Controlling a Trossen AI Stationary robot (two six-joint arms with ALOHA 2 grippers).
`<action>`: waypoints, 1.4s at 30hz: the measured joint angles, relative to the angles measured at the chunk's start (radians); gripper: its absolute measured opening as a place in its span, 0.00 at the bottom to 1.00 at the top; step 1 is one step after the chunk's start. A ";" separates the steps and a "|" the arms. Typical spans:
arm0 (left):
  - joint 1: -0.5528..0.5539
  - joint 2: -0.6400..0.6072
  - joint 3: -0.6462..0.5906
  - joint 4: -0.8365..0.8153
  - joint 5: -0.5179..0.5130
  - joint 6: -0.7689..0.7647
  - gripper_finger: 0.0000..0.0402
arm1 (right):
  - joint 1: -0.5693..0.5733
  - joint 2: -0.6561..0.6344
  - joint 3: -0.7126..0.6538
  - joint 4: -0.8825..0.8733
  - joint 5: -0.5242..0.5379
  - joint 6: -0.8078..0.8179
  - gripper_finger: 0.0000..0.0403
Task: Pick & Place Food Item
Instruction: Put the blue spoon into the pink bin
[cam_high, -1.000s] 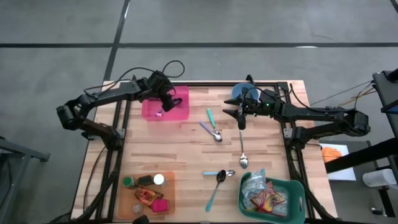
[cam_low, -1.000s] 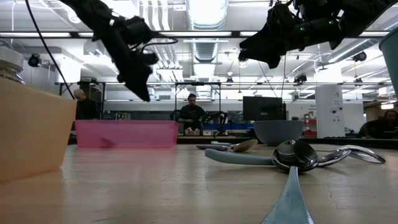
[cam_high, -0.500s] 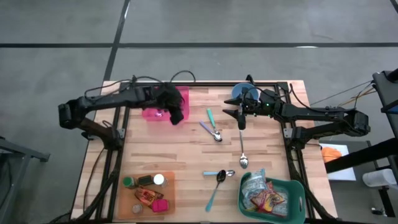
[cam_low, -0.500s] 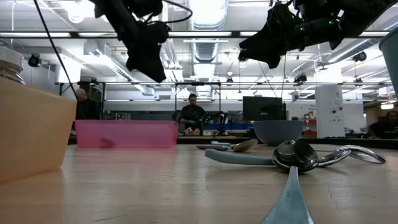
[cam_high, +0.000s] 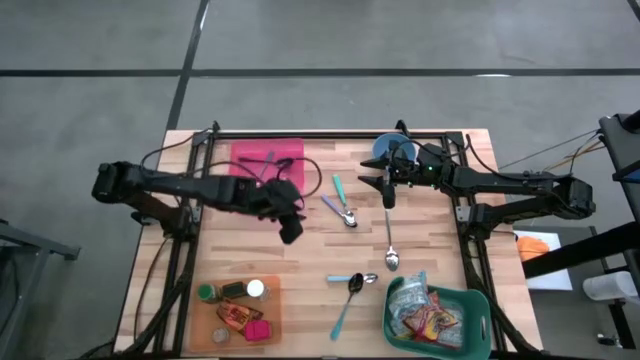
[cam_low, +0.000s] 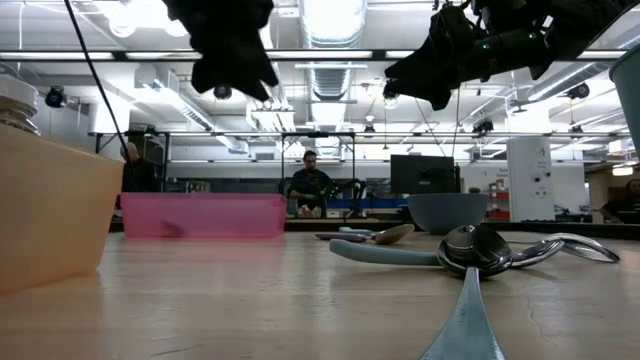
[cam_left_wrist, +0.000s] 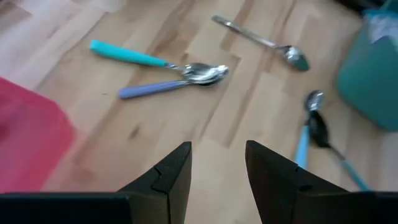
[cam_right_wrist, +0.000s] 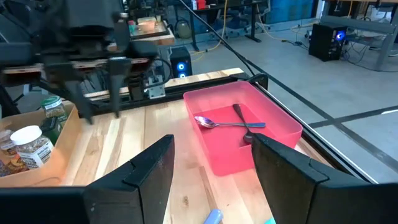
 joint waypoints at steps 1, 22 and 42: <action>-0.024 0.000 0.000 0.008 -0.019 -0.021 0.39 | 0.000 0.000 0.000 0.000 0.000 0.000 0.52; -0.297 0.185 -0.008 0.269 -0.178 -0.408 0.63 | 0.000 -0.001 0.000 0.000 0.000 0.000 0.52; -0.384 0.698 0.447 0.265 -0.015 -0.498 0.63 | 0.000 -0.001 0.000 0.000 0.000 0.000 0.52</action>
